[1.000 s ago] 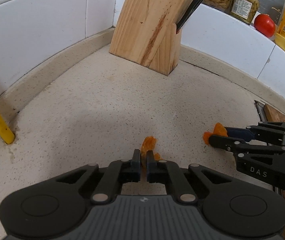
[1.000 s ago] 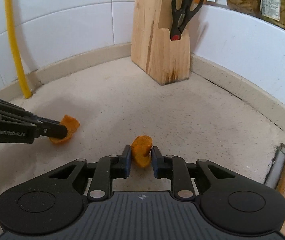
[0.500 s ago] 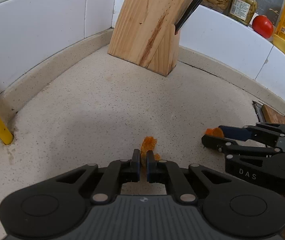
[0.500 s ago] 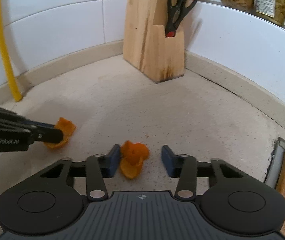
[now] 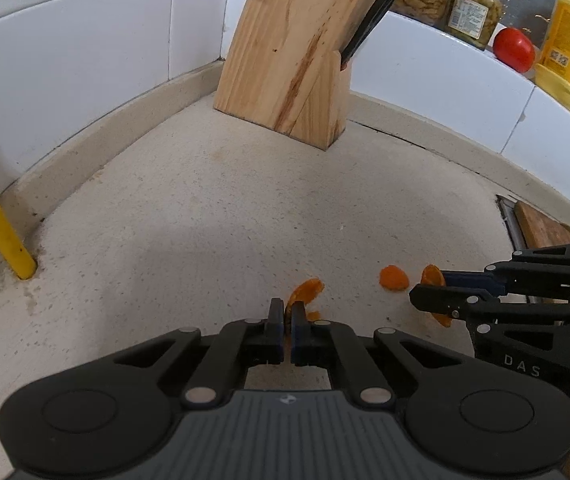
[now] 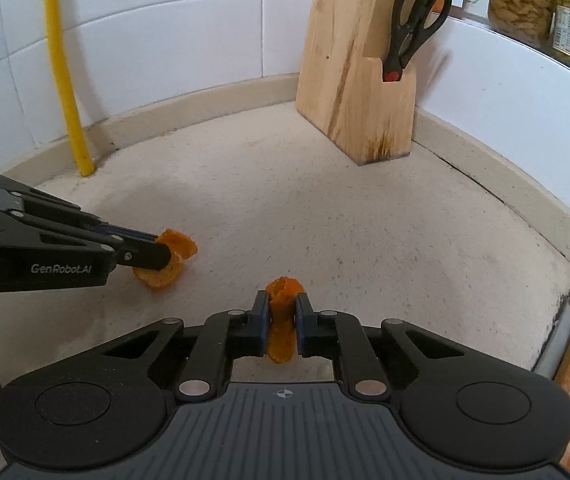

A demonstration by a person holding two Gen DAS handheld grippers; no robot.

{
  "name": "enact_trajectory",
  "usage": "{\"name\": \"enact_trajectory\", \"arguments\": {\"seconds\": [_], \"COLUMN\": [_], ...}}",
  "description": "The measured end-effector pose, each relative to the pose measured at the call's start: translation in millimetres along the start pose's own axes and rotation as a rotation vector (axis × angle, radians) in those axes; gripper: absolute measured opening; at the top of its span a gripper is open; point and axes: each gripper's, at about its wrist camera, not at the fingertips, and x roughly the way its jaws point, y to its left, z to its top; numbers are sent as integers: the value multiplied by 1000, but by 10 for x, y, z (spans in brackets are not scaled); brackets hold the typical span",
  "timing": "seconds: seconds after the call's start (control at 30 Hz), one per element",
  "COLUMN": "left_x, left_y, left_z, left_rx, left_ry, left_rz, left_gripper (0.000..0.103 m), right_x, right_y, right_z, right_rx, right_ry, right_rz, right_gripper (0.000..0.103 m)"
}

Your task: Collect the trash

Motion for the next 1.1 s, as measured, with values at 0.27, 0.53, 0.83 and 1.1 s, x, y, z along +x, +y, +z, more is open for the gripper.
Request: {"name": "enact_trajectory", "arguments": {"seconds": [0.27,0.53,0.83,1.1], "left_x": [13,32,-6,-150], "left_y": [28,23,-64,-1], "left_z": [4,-16,-31,-95], "left_rx": [-7,-10,8,-25], "left_ry": [4,17,19,9], "left_rz": [29,32,37,16], "left_gripper": [0,0,0,0], "right_x": [97,171,163,-89], "right_y": [-66,-97,101,-9], "right_z": [64,14,117,137], "right_rx": [38,16,-62,52], "right_ry": [-26,-20,25,13], "right_rz": [24,15,-9,96], "right_gripper": [18,59,21,20]}}
